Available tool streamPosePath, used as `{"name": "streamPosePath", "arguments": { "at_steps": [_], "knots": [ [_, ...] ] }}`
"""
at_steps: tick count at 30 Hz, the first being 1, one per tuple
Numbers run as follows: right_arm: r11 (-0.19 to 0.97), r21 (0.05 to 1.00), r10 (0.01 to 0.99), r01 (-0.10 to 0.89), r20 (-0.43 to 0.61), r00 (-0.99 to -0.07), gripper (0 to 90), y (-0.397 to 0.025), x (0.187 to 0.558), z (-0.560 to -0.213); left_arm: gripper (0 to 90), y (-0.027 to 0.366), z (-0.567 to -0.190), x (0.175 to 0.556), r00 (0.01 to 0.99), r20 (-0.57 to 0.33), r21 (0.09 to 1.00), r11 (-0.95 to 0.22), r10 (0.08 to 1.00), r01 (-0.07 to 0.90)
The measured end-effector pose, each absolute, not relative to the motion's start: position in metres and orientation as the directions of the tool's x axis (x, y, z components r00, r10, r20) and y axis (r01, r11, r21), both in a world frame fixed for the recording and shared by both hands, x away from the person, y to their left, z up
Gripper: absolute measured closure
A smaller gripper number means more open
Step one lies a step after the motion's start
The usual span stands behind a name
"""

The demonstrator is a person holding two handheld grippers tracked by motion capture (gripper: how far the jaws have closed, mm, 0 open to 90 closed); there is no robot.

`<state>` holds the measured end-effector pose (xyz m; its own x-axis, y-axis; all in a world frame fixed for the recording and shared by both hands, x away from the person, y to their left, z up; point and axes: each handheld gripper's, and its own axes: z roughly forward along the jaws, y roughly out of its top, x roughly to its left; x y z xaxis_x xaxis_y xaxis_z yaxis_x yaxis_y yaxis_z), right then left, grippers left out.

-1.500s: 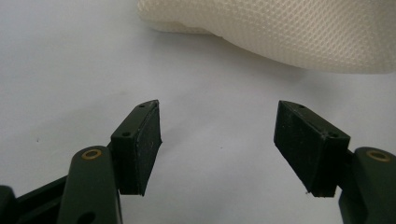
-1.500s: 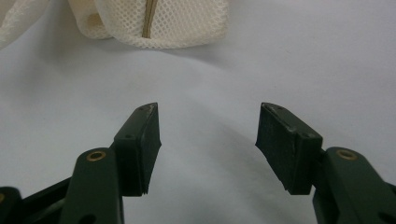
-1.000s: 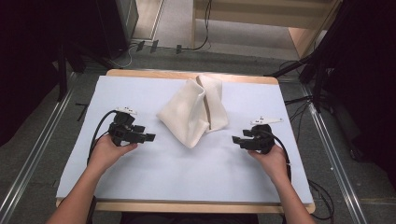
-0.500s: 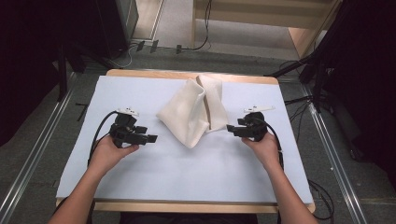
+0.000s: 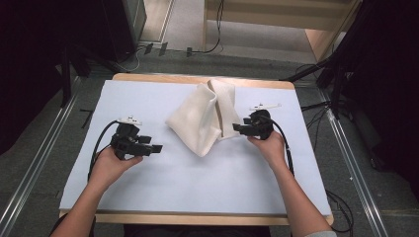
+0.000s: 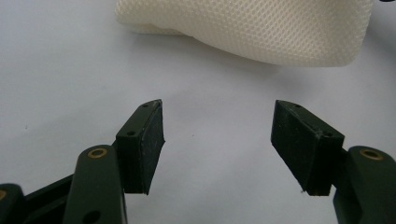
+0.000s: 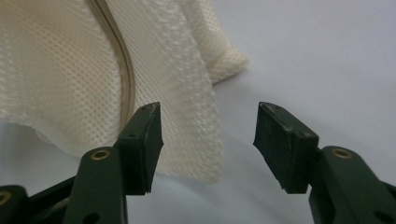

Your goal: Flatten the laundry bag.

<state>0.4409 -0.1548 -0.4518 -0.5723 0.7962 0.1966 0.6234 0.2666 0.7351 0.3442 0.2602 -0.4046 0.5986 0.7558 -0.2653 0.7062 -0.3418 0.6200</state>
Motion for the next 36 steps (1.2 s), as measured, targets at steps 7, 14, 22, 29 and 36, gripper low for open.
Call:
{"name": "streamPosePath", "arguments": {
  "at_steps": [7,14,22,29,36],
  "knots": [
    [0.288,0.733,0.752,0.617,0.226,-0.619,70.3,-0.134,0.439,-0.448,35.8,0.263,-0.402,0.337,0.597,-0.261,0.63,-0.335,0.759,0.701],
    [0.287,0.74,0.7,0.608,0.271,-0.66,80.1,-0.116,0.432,-0.439,35.8,0.263,-0.397,0.331,0.601,-0.246,0.656,-0.326,0.76,0.681],
    [0.304,0.735,0.657,0.606,0.299,-0.692,81.3,-0.093,0.421,-0.436,35.6,0.245,-0.385,0.327,0.636,-0.223,0.689,-0.342,0.739,0.639],
    [0.329,0.735,0.628,0.593,0.298,-0.719,81.0,-0.079,0.405,-0.434,34.1,0.231,-0.375,0.323,0.656,-0.202,0.708,-0.355,0.727,0.611],
    [0.359,0.736,0.596,0.574,0.292,-0.748,80.7,-0.072,0.388,-0.432,35.6,0.219,-0.376,0.329,0.647,-0.19,0.699,-0.361,0.738,0.617]
  ]
}}
